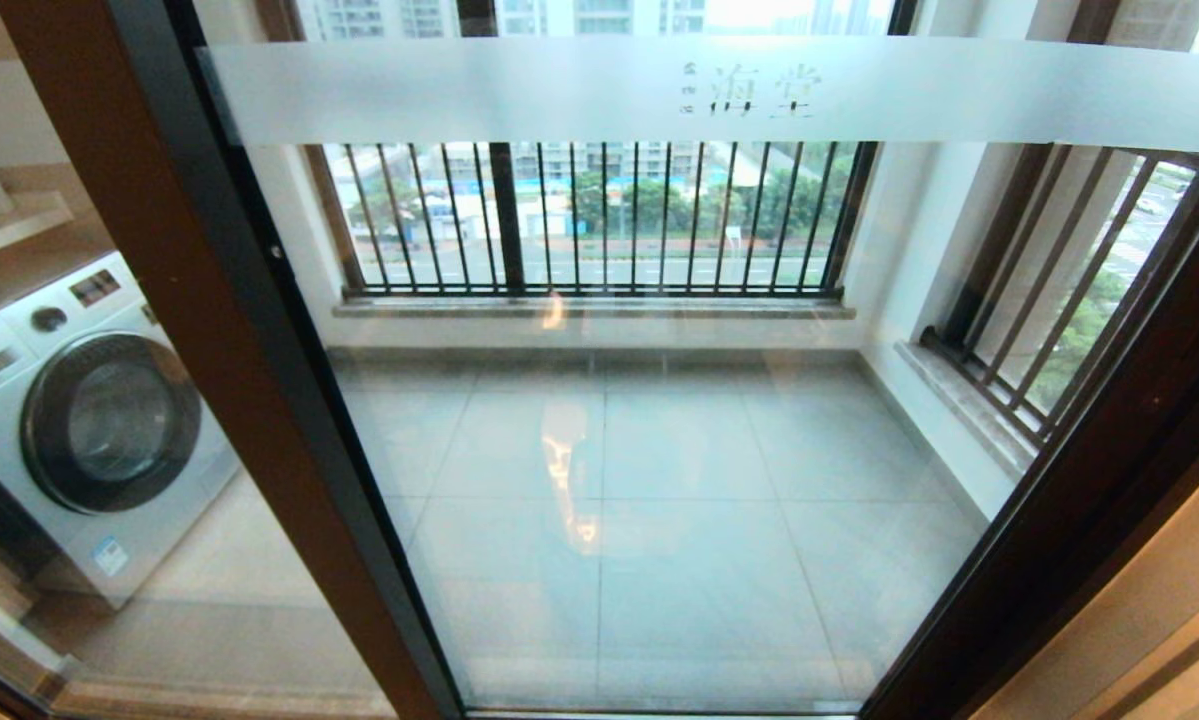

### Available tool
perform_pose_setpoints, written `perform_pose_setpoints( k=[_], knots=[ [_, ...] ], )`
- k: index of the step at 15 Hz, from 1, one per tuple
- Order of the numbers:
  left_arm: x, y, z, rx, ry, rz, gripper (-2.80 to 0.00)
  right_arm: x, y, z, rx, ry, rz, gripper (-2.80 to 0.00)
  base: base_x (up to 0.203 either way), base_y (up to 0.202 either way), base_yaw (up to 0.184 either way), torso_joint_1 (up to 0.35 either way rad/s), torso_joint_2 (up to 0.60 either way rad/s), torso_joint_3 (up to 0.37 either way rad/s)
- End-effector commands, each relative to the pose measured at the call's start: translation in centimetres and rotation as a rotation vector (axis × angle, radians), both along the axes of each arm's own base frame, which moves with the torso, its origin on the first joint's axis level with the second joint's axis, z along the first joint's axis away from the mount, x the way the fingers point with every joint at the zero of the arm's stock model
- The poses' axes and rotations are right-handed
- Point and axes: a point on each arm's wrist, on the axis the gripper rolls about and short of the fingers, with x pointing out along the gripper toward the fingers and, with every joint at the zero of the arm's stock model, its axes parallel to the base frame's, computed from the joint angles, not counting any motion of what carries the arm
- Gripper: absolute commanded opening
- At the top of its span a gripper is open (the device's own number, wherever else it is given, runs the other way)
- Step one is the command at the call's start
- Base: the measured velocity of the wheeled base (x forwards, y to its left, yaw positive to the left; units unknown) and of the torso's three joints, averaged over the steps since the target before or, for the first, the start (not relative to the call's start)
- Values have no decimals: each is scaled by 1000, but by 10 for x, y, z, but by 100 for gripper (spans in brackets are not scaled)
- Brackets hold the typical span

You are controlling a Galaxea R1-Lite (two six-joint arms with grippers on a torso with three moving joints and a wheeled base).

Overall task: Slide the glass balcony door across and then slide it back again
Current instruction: Open the slid door

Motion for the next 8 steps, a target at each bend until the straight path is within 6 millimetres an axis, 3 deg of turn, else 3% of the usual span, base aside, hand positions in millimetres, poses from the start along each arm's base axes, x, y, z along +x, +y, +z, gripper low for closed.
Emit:
perform_pose_setpoints(
  k=[1, 8],
  knots=[
    [0, 0, 0, 0, 1, -1, -280, 0, 0, 0, 1, 1, -2, -280, 0, 0, 0, 0, 0, 0],
    [0, 0, 0, 1, 1, 1, -280, 0, 0, 0, -37, 2, 3, -280, 0, 0, 0, 0, 0, 0]
  ],
)
